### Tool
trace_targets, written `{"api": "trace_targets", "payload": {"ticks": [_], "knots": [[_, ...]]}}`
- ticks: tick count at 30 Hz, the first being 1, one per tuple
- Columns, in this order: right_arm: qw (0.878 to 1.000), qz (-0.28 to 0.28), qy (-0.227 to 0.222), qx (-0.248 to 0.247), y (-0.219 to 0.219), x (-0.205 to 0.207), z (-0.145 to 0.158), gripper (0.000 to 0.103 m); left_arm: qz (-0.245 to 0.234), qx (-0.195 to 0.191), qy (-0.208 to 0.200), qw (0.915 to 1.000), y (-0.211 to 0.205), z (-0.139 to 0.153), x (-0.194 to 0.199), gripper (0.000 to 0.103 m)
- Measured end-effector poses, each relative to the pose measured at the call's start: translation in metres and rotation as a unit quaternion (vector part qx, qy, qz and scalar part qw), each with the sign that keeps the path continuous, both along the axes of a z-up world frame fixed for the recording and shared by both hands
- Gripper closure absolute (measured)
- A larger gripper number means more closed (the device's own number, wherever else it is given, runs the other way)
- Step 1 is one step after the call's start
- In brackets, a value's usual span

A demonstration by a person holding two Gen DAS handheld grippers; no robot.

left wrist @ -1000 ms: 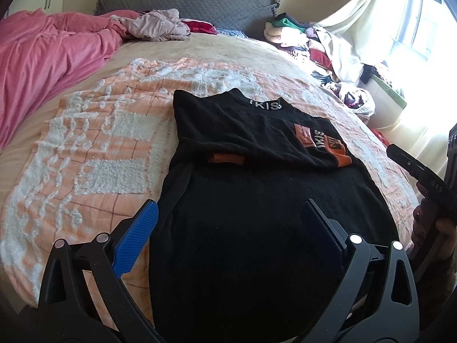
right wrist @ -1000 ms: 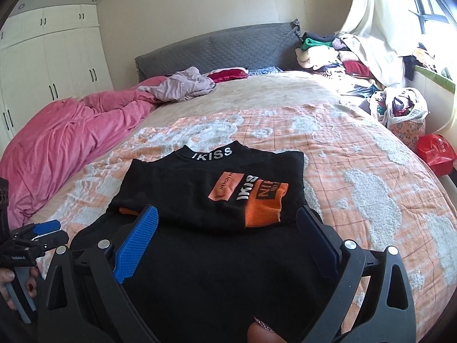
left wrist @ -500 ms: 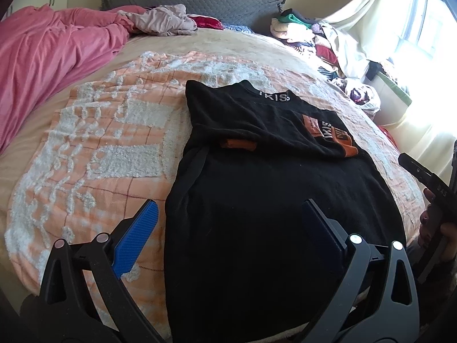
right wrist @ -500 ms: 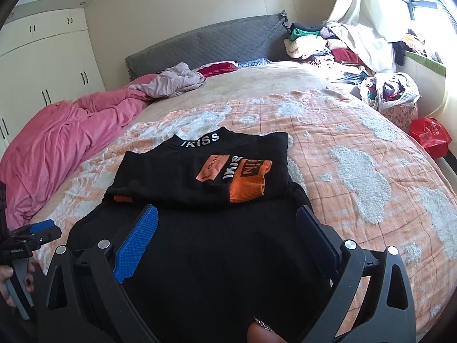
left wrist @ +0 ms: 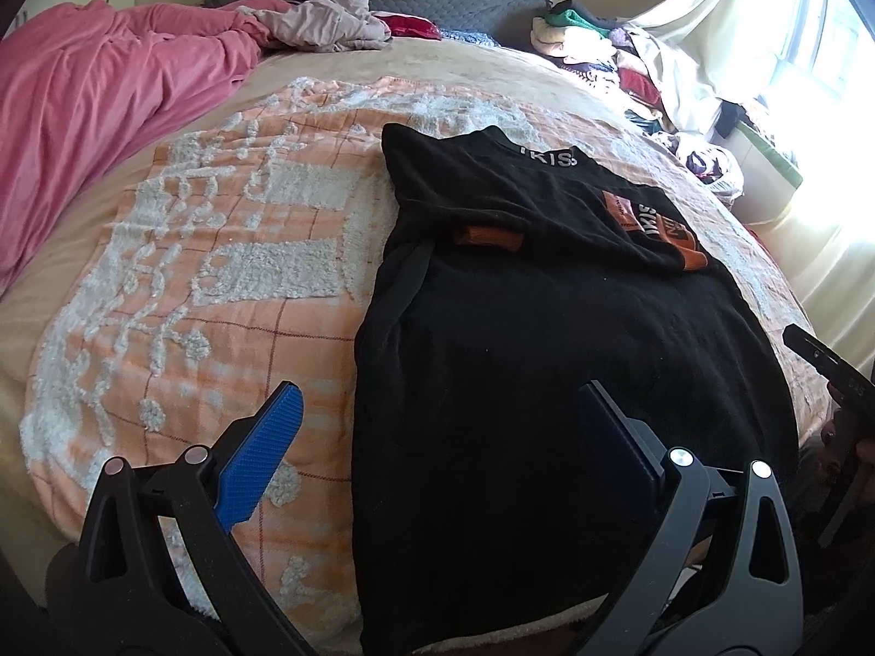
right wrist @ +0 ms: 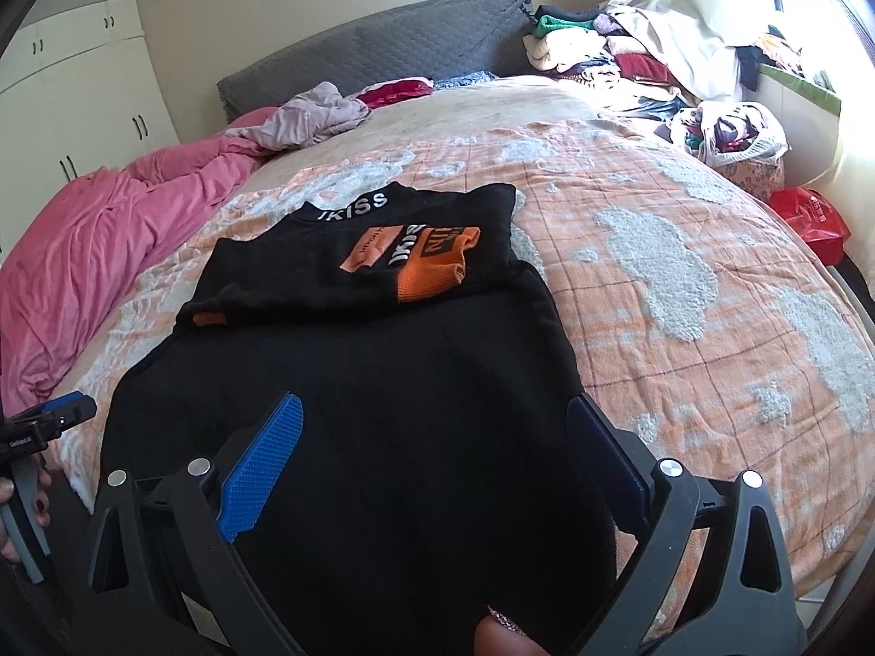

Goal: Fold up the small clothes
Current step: 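Position both open tools at the sweatshirt hem edge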

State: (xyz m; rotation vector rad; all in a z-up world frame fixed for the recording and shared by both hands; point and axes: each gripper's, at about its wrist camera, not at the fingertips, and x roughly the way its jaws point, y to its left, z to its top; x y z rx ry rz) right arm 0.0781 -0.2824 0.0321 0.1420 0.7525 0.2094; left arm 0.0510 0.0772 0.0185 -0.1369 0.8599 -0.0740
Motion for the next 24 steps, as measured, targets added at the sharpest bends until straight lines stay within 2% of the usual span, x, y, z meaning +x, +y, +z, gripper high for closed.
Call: {"api": "trace_targets", "payload": {"ticks": [16, 24], "knots": [[0.998, 0.002, 0.049, -0.040, -0.009, -0.016, -0.019, 0.006, -0.008, 0.011, 0.046, 0.9989, 0.001, -0.028, -0.017, 0.010], [0.996, 0.002, 0.075, -0.038, -0.021, -0.025, -0.028, 0.006, -0.004, 0.003, 0.068, 0.9977, 0.005, -0.041, -0.025, 0.010]]}}
